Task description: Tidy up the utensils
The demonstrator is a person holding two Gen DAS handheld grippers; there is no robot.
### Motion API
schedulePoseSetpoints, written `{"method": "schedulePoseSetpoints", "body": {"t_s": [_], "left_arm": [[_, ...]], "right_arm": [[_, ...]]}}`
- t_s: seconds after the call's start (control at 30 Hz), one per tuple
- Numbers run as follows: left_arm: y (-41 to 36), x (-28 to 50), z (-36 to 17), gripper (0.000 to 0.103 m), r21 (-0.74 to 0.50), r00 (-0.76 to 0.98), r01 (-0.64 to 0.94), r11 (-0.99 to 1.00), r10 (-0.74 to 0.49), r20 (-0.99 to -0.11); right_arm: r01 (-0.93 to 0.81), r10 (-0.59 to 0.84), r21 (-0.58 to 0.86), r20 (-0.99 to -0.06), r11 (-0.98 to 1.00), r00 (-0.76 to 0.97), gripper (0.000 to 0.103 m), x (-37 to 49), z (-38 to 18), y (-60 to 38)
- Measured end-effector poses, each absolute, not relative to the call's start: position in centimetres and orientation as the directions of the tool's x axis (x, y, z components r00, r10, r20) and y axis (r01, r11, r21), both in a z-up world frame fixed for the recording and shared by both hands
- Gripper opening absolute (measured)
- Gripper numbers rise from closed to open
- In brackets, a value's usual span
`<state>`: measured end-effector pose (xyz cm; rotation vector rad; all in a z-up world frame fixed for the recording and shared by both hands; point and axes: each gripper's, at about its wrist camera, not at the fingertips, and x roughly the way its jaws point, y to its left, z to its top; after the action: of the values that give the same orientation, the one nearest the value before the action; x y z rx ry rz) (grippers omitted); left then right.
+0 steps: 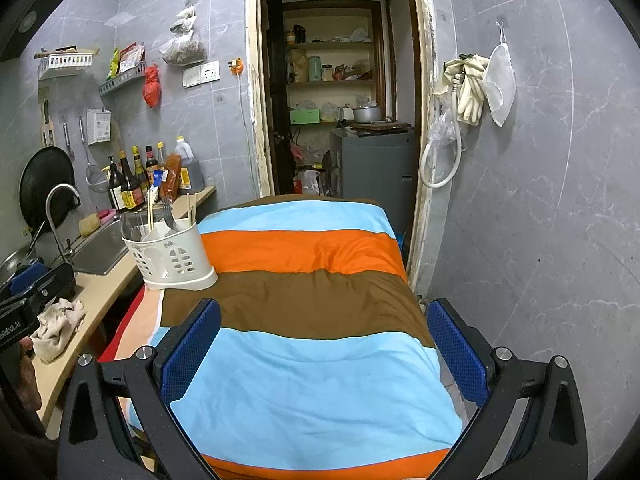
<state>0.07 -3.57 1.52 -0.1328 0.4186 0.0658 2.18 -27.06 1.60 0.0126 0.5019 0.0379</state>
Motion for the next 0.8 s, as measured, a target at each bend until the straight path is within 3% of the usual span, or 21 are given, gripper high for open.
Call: {"method": "schedulePoseSetpoints", "body": {"t_s": [0.8], "left_arm": [[-3.53,0.08,1.57,0.102,-0.114,0.912,-0.091,0.989,0.036,-0.410]], "right_arm": [[-0.035,0.041,0.022,-0.481,0.999,0.876,0.101,2.38,1.57,-27.37]]}}
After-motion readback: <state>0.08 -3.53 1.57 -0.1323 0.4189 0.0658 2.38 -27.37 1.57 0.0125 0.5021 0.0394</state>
